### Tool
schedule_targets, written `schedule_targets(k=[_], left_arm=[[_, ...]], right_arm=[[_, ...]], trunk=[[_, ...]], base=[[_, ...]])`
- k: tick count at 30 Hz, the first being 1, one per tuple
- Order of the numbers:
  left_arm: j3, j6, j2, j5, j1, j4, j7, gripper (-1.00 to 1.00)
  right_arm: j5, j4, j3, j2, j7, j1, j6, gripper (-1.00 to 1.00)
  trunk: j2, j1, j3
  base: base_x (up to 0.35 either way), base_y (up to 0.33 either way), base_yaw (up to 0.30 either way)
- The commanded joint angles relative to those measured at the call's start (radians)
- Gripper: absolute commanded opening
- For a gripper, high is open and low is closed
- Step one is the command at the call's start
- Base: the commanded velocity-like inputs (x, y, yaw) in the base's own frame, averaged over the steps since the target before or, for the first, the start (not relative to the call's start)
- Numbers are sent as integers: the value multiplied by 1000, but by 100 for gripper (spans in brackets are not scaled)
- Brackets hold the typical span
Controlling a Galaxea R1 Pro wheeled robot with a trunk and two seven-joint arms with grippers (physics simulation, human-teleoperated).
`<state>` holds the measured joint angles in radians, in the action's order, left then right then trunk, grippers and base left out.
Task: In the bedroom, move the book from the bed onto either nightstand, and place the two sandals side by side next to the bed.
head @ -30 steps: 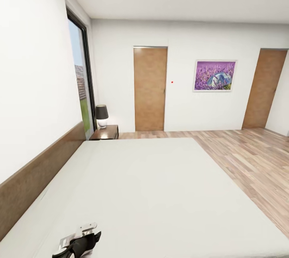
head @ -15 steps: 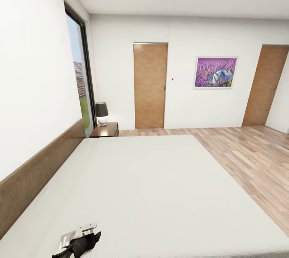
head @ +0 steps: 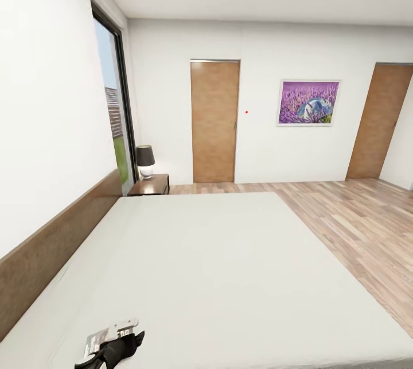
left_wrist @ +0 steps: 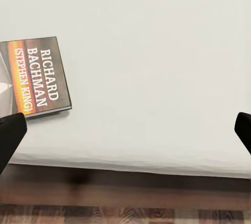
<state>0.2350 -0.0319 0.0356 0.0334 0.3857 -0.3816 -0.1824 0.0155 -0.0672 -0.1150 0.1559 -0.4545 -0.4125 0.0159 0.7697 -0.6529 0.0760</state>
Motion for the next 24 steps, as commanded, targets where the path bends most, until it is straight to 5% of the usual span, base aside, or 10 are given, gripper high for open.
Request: schedule_targets(k=[1,24], left_arm=[[7,-3,-1,3,1,0,-8,100],[12,-5,3,13,1,-5,-13,100]], right_arm=[[1,-3,-8,1,-2,-2,2,100],[1,-3,-8,1,-1,-2,2,100]], trunk=[[1,0,2],[1,0,2]], base=[[0,0,0],[0,0,123]])
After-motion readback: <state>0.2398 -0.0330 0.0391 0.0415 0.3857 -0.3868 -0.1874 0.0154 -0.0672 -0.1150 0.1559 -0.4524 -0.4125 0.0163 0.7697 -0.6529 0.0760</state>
